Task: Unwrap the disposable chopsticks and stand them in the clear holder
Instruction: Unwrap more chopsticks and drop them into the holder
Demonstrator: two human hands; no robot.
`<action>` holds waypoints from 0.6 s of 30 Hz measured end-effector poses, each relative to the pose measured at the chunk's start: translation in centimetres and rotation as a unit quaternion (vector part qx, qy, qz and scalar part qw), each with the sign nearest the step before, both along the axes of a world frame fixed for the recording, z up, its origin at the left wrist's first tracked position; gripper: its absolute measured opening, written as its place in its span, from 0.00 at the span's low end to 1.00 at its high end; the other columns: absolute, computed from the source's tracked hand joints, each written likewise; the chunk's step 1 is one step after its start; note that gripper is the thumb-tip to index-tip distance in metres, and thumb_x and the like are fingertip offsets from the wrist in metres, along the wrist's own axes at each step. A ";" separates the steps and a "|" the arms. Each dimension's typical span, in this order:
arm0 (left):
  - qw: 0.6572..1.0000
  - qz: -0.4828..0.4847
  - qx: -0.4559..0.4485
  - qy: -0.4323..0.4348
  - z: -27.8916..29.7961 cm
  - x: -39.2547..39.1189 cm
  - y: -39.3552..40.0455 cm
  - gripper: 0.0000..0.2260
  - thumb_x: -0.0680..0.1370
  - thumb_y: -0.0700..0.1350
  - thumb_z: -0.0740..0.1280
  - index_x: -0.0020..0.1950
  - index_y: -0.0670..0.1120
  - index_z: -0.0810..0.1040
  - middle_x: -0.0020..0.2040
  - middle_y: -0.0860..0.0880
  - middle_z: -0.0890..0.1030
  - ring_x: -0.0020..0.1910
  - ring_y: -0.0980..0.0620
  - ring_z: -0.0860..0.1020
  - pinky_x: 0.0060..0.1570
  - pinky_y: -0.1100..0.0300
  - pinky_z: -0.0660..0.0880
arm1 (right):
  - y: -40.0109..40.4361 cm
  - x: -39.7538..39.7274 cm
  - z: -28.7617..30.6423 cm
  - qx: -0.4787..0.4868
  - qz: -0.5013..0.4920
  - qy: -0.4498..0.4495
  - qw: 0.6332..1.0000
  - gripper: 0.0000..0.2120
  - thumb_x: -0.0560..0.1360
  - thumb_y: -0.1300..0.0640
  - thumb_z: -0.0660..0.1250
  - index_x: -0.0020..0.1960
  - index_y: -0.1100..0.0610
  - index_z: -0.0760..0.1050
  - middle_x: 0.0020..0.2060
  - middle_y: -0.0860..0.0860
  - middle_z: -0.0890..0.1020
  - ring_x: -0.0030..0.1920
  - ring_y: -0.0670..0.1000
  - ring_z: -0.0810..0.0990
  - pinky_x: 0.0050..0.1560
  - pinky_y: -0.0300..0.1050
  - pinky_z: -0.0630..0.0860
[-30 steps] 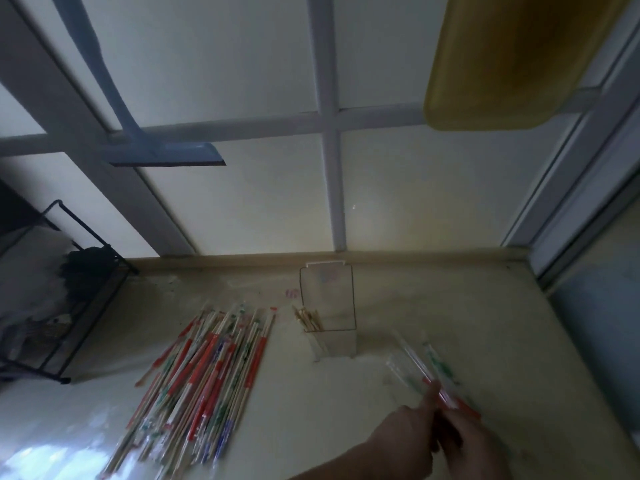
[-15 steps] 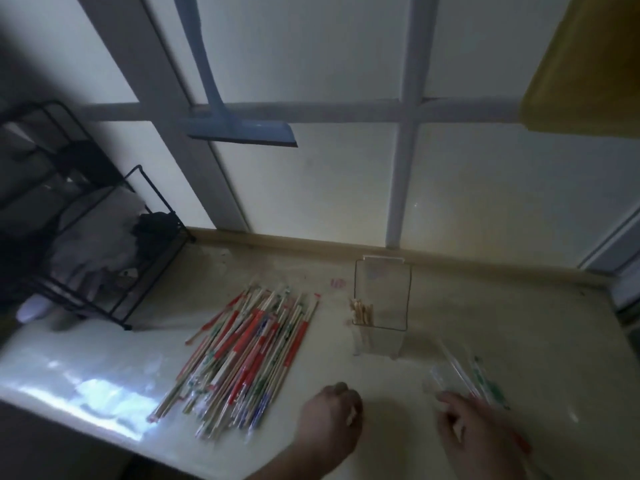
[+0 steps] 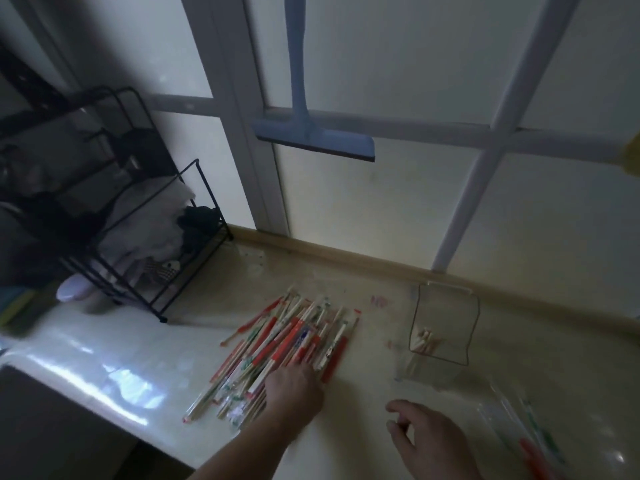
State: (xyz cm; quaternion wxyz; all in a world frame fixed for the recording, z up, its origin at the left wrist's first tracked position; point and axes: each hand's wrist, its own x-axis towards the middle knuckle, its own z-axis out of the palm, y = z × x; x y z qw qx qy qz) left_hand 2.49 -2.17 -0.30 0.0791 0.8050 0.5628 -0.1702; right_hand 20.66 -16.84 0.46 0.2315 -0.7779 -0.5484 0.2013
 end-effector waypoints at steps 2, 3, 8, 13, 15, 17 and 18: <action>1.000 -0.019 -0.013 0.004 -0.1 -0.1 0.4 0.15 0.79 0.52 0.58 0.58 0.47 0.78 0.53 0.48 0.82 0.51 0.47 0.81 0.44 0.57 0.72 | 0.5 -0.2 0.5 0.002 0.007 -0.005 1.000 0.25 0.62 0.46 0.74 0.55 0.35 0.68 0.27 0.24 0.66 0.35 0.37 0.78 0.31 0.30 0.71; 1.000 -0.020 -0.015 -0.007 -0.1 -0.3 0.5 0.15 0.79 0.52 0.58 0.58 0.47 0.78 0.53 0.48 0.82 0.51 0.47 0.81 0.45 0.57 0.73 | 0.7 -0.5 0.6 0.001 0.015 -0.008 1.000 0.25 0.62 0.45 0.74 0.54 0.35 0.68 0.27 0.24 0.66 0.35 0.37 0.78 0.31 0.30 0.70; 0.989 -0.091 0.028 -0.109 0.1 -3.0 0.5 0.11 0.79 0.49 0.56 0.58 0.50 0.75 0.54 0.50 0.82 0.51 0.46 0.82 0.48 0.55 0.76 | 2.5 -1.8 2.6 0.104 0.075 -0.094 0.987 0.17 0.65 0.47 0.67 0.54 0.42 0.73 0.43 0.36 0.79 0.43 0.40 0.76 0.40 0.32 0.71; 0.951 -0.246 0.087 -0.168 1.6 -6.5 1.8 0.03 0.74 0.52 0.68 0.46 0.56 0.76 0.37 0.59 0.80 0.39 0.55 0.80 0.48 0.54 0.74 | 4.8 -2.4 4.4 0.086 0.140 -0.287 0.944 0.24 0.70 0.45 0.60 0.64 0.50 0.76 0.61 0.47 0.78 0.63 0.56 0.75 0.60 0.55 0.66; 0.931 -0.288 0.106 -0.198 3.1 -7.0 2.5 0.04 0.76 0.56 0.66 0.44 0.58 0.77 0.36 0.61 0.79 0.39 0.58 0.78 0.53 0.53 0.74 | 5.2 -2.5 4.8 0.069 0.149 -0.287 0.944 0.18 0.70 0.44 0.59 0.53 0.48 0.80 0.47 0.45 0.83 0.52 0.54 0.82 0.57 0.56 0.67; 0.908 -0.307 0.135 -0.250 5.6 -6.9 3.1 0.07 0.79 0.58 0.61 0.47 0.59 0.78 0.42 0.62 0.80 0.46 0.61 0.78 0.63 0.47 0.72 | 4.9 -2.8 5.5 0.049 0.129 -0.241 0.961 0.10 0.69 0.44 0.60 0.44 0.45 0.78 0.31 0.42 0.81 0.35 0.48 0.82 0.45 0.48 0.72; 0.890 -0.307 0.159 -0.297 6.8 -6.5 3.1 0.08 0.79 0.58 0.60 0.51 0.60 0.77 0.48 0.62 0.81 0.53 0.60 0.78 0.66 0.44 0.70 | 4.4 -2.8 6.1 0.015 0.105 -0.203 0.973 0.06 0.70 0.44 0.63 0.42 0.44 0.76 0.28 0.42 0.80 0.30 0.46 0.80 0.38 0.43 0.73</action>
